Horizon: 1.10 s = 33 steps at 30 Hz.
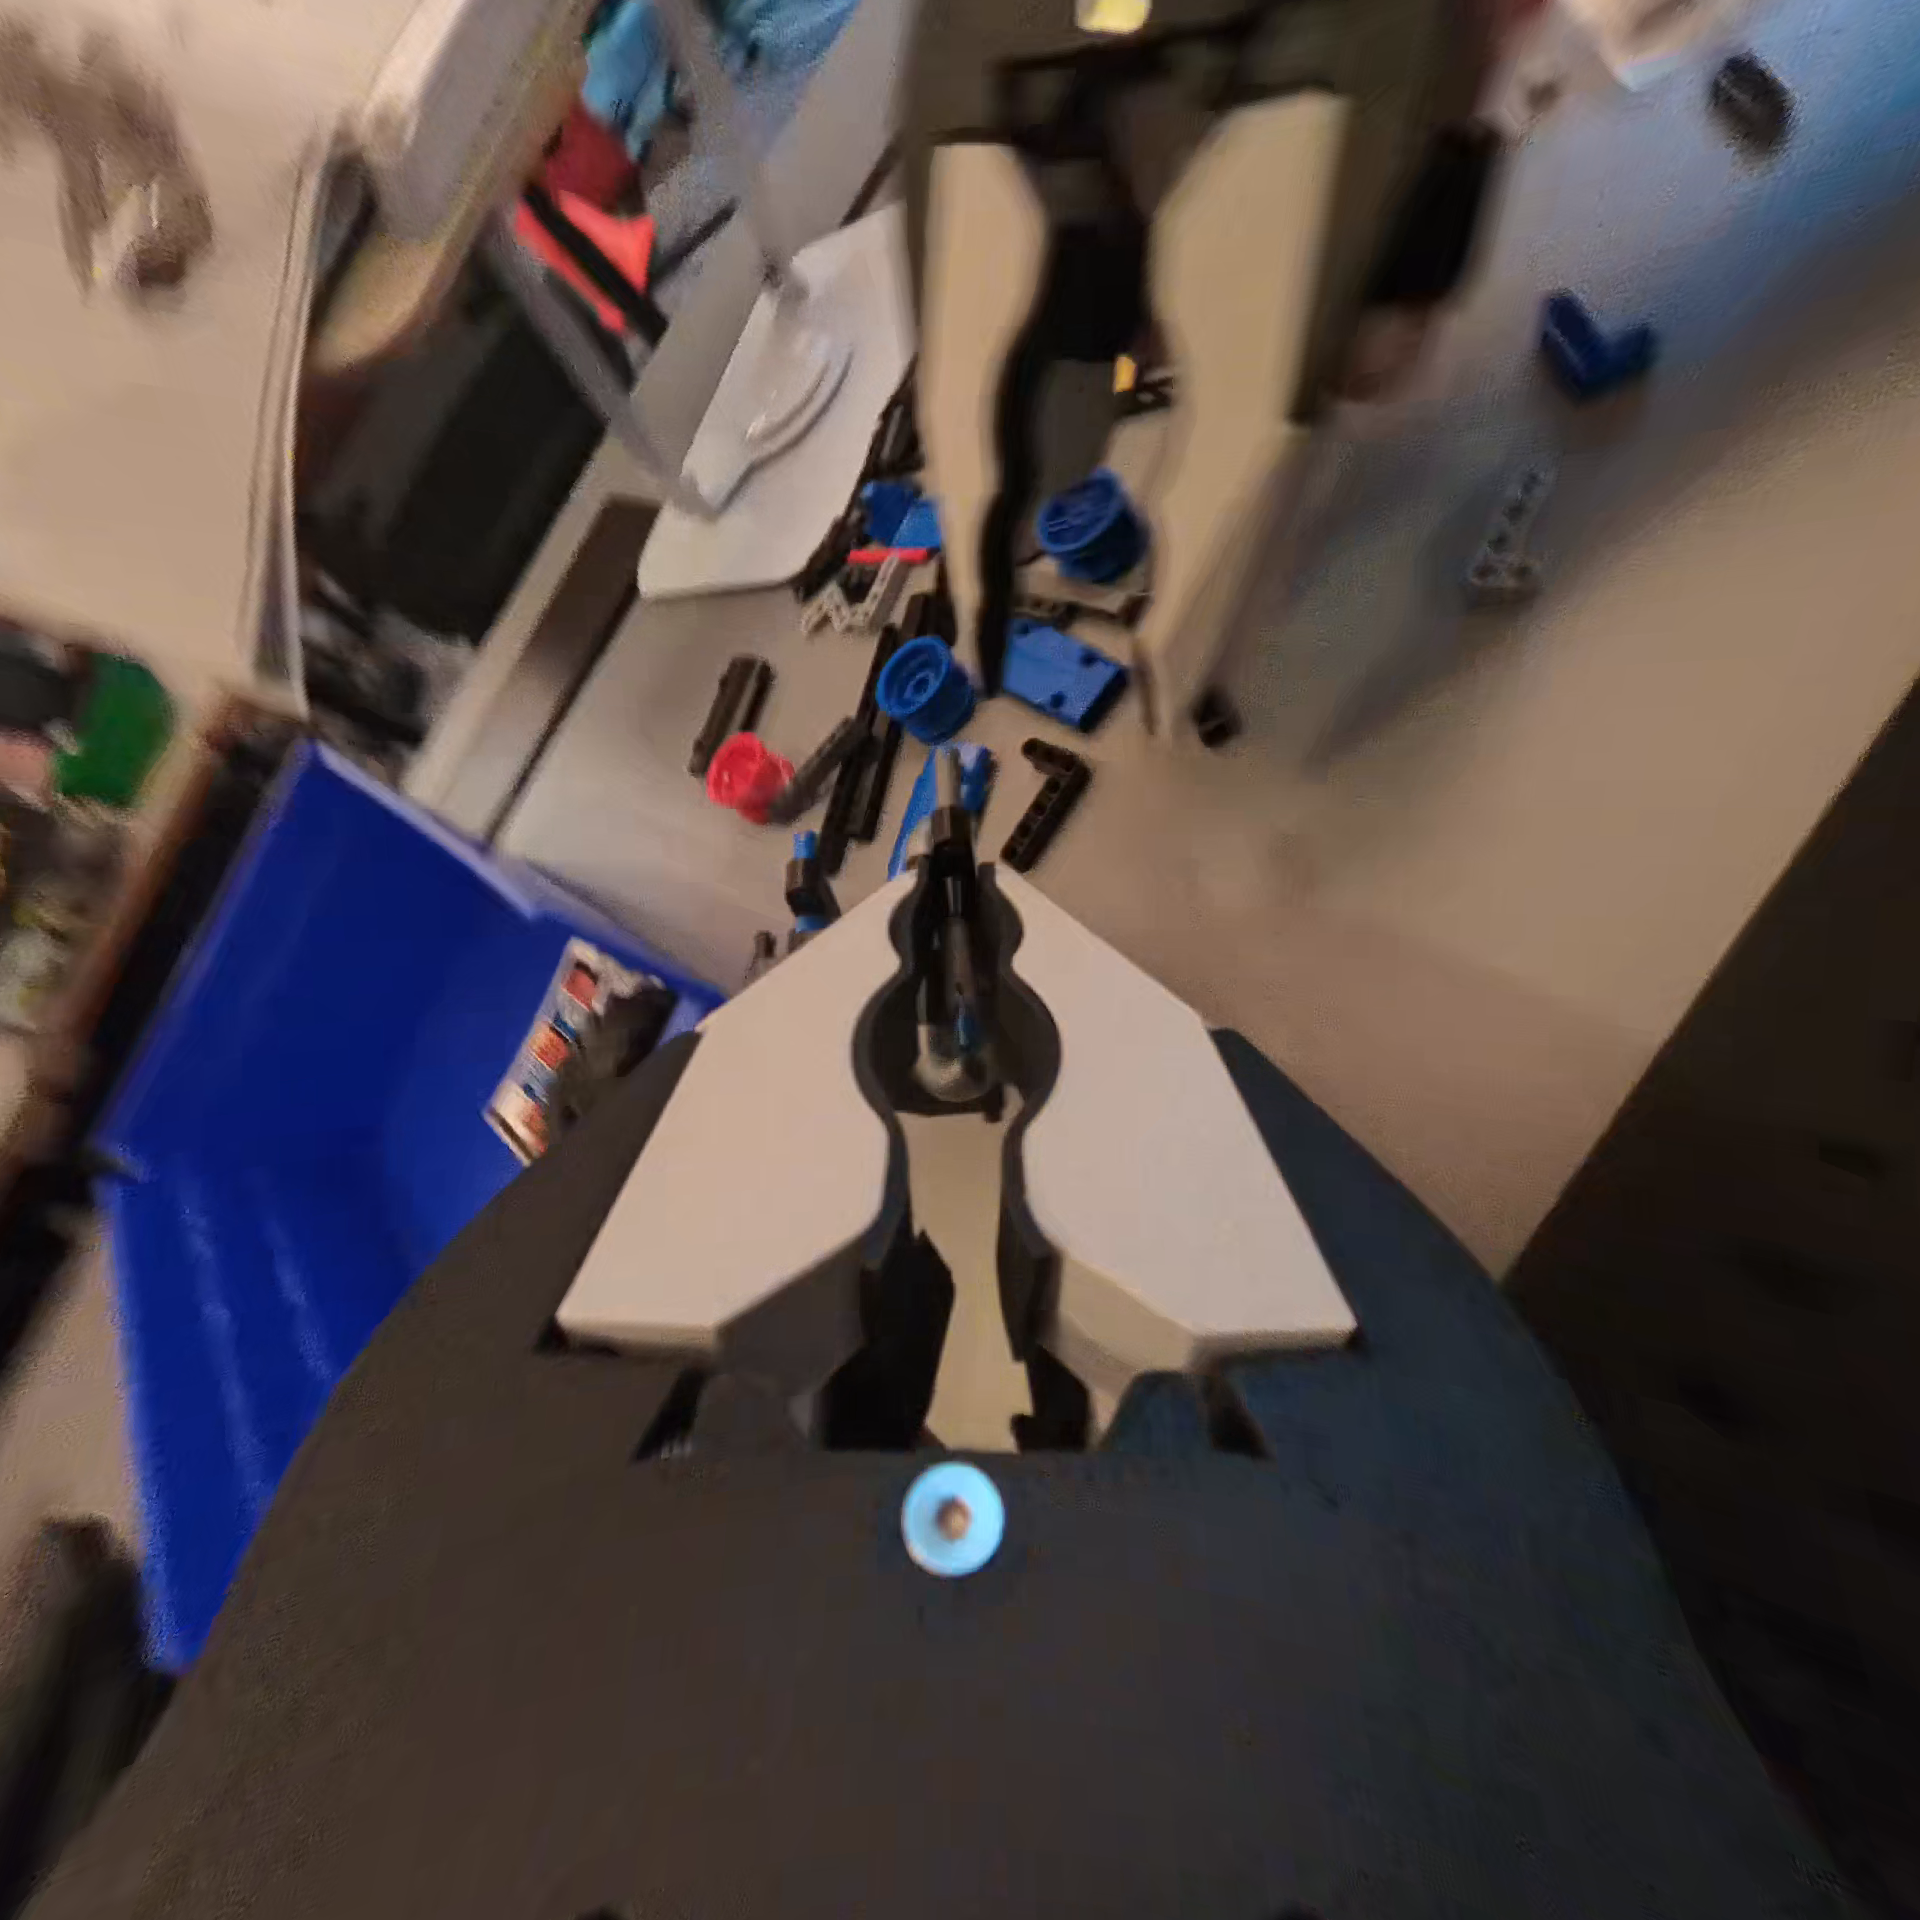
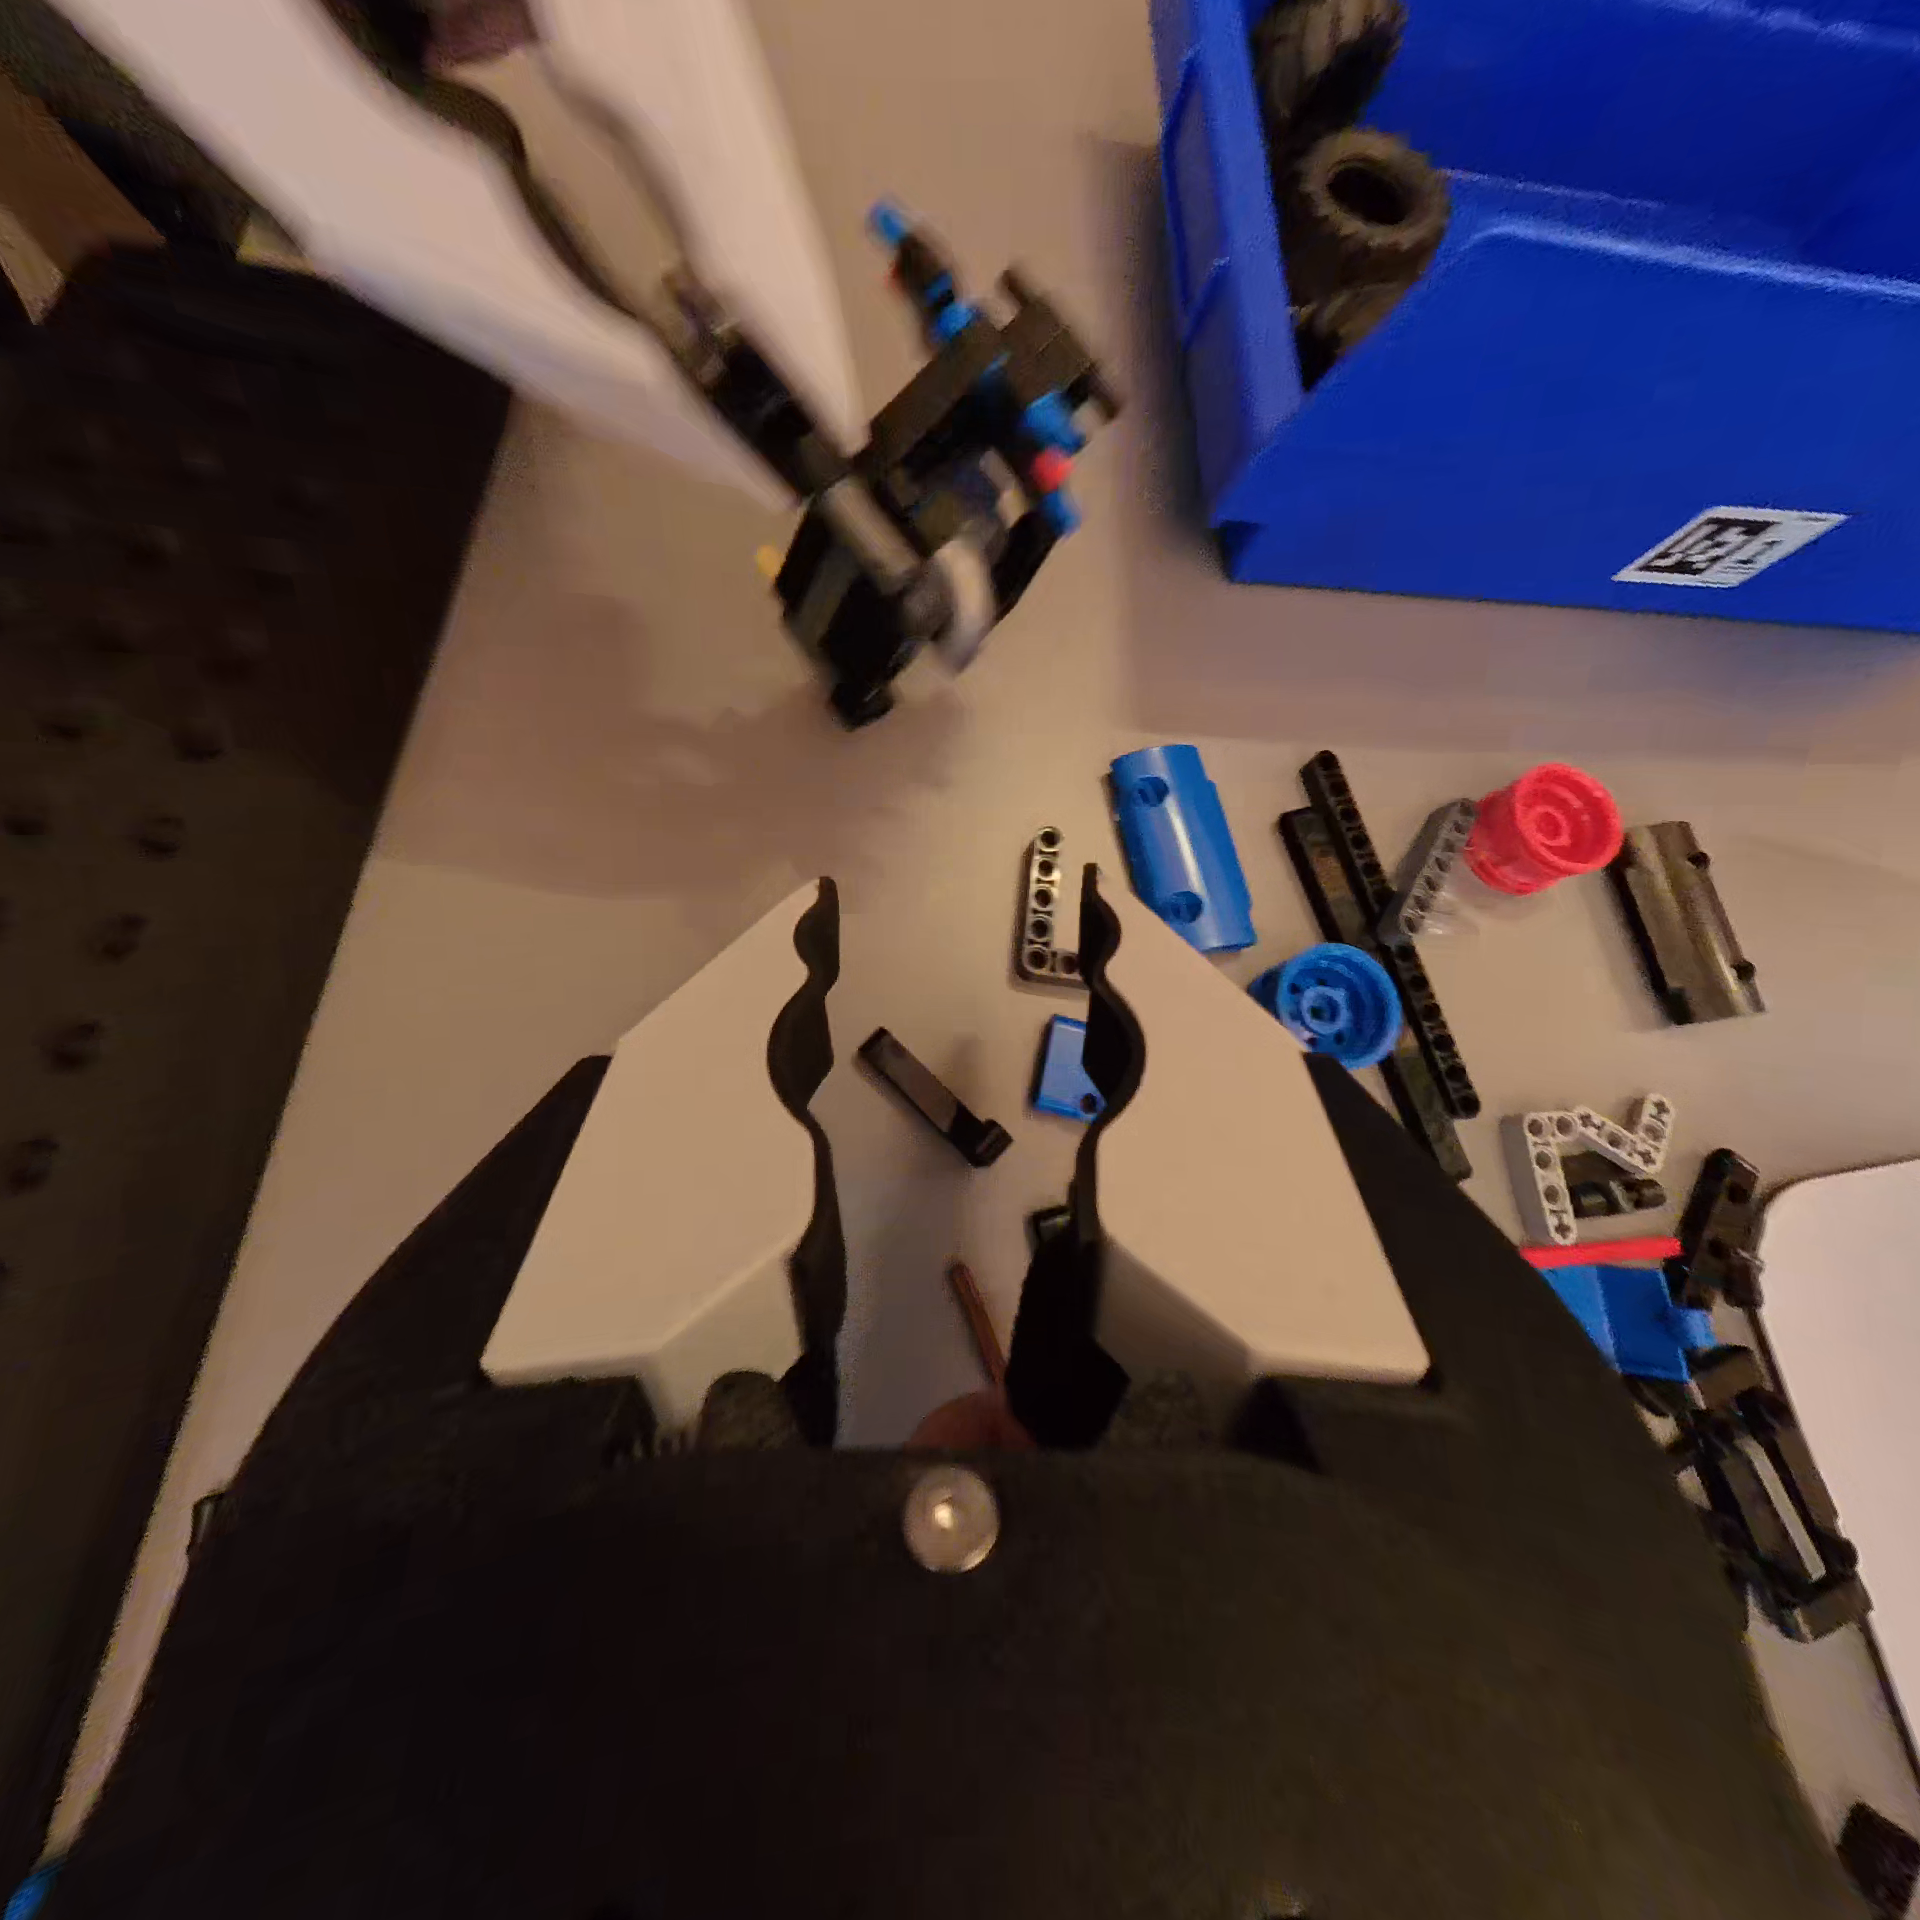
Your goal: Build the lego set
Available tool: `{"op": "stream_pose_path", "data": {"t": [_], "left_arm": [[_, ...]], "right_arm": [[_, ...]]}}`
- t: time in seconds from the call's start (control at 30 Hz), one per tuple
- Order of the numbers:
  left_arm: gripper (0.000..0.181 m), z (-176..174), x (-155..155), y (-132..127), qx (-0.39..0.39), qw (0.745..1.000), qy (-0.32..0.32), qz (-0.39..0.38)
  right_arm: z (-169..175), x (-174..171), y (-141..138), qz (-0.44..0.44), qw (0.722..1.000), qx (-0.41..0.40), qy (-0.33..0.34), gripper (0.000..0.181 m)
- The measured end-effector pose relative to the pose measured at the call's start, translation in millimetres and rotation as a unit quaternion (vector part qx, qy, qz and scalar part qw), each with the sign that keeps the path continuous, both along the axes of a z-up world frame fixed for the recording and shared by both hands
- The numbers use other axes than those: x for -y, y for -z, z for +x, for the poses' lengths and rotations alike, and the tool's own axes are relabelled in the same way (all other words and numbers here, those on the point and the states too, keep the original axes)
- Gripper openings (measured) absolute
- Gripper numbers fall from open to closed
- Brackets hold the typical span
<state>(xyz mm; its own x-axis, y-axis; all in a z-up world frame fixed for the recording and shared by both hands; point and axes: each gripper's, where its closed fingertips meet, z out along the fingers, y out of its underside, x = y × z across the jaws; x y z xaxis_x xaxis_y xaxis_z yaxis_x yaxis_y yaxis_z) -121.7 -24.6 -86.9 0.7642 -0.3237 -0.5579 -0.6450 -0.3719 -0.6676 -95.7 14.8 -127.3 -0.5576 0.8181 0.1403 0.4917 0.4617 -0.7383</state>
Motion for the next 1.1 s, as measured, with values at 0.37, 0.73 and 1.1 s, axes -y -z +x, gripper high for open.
{"op": "stream_pose_path", "data": {"t": [0.37,0.73,1.1], "left_arm": [[0.006,56,3,27,-0.104,0.991,0.087,0.005],[0.035,74,11,24,-0.056,0.994,0.096,0.011],[0.048,9,12,18,0.157,0.988,-0.001,0.002]], "right_arm": [[4,27,-22,0.056,0.990,-0.101,-0.084,0.025],[3,25,-15,0.177,0.967,-0.151,-0.105,0.006],[3,29,-17,0.177,0.959,-0.184,-0.121,0.006]]}}
